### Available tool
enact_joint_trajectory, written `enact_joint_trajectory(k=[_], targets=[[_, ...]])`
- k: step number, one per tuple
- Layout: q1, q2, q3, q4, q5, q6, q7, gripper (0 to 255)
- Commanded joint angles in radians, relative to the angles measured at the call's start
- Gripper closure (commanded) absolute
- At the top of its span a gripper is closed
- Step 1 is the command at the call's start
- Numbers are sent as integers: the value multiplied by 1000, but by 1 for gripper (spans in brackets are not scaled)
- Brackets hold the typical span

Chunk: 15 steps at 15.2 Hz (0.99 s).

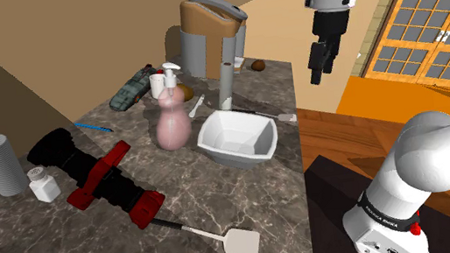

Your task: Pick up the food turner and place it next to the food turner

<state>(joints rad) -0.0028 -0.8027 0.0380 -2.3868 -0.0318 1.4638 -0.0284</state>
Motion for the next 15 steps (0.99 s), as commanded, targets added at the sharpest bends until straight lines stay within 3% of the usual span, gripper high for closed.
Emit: enact_joint_trajectory(k=[1,8,15], targets=[[0,0,0,0,0,0,0,0],[-9,99,-126,-95,-79,245,-181,0],[-8,288,-249,-108,-117,496,-361,0]])
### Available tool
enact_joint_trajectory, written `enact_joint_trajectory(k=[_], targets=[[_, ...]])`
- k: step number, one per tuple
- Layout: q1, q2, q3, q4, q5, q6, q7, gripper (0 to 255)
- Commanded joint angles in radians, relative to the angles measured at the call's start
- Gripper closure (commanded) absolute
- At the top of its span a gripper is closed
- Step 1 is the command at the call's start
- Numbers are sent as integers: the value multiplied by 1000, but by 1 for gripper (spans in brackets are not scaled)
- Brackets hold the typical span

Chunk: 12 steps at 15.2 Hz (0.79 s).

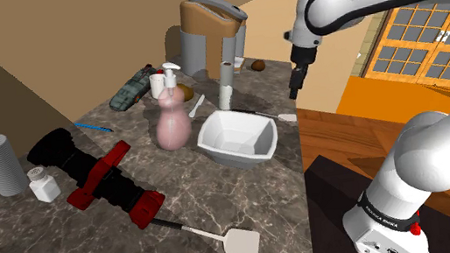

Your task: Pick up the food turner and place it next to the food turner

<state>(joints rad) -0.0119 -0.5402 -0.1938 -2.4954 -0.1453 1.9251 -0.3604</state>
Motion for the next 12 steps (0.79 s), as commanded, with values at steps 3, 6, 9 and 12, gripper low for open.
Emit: enact_joint_trajectory(k=[3,6,9,12], targets=[[9,128,-67,21,3,137,-111,0],[22,241,-114,56,29,230,-201,0],[36,361,-154,106,79,313,-302,0],[46,486,-182,170,153,380,-414,0]])
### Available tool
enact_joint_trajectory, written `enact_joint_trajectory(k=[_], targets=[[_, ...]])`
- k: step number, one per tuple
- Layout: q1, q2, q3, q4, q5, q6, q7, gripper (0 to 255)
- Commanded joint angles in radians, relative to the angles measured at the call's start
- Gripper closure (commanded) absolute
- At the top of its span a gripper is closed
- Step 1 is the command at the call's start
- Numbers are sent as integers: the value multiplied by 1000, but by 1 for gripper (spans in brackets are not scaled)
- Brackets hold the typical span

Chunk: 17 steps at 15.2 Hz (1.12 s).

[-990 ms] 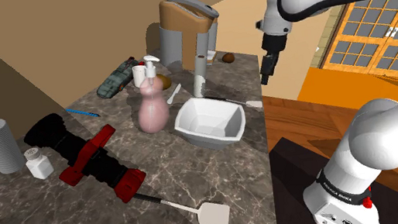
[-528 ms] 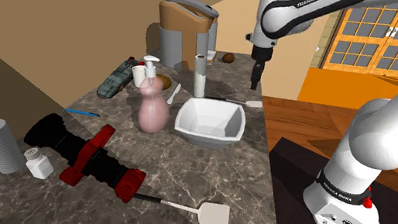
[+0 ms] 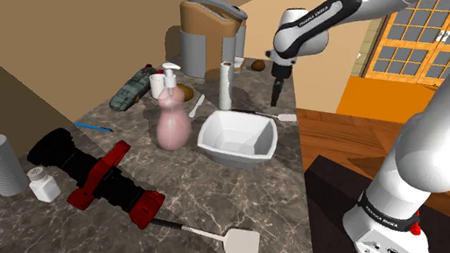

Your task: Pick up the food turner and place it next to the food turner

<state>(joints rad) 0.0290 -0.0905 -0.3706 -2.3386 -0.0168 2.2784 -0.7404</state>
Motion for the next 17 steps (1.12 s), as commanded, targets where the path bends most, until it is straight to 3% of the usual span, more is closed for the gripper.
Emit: enact_joint_trajectory(k=[1,4,12,17], targets=[[5,79,-11,38,54,45,-74,0],[-5,207,-11,121,148,87,-193,0],[-17,296,8,111,210,177,-239,0],[-18,296,8,111,210,178,-239,0]])
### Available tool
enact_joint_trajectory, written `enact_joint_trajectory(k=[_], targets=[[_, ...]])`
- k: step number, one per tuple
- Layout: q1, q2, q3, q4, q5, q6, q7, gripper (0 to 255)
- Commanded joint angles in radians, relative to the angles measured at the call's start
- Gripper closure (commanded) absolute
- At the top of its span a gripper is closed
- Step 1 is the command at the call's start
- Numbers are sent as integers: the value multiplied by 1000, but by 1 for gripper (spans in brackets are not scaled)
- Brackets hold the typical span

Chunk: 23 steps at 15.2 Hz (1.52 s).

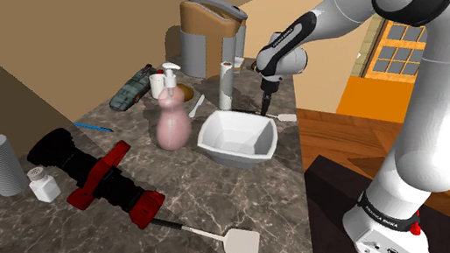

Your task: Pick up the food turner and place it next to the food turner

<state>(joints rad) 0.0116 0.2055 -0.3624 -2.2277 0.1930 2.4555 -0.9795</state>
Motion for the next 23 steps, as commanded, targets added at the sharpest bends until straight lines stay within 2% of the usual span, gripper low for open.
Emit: enact_joint_trajectory(k=[1,3,4,13,23], targets=[[0,0,0,0,0,0,0,0],[0,0,0,0,0,0,0,0],[0,0,0,0,0,0,0,255],[0,0,0,0,0,0,0,255],[12,-95,-18,34,-67,-119,51,255]])
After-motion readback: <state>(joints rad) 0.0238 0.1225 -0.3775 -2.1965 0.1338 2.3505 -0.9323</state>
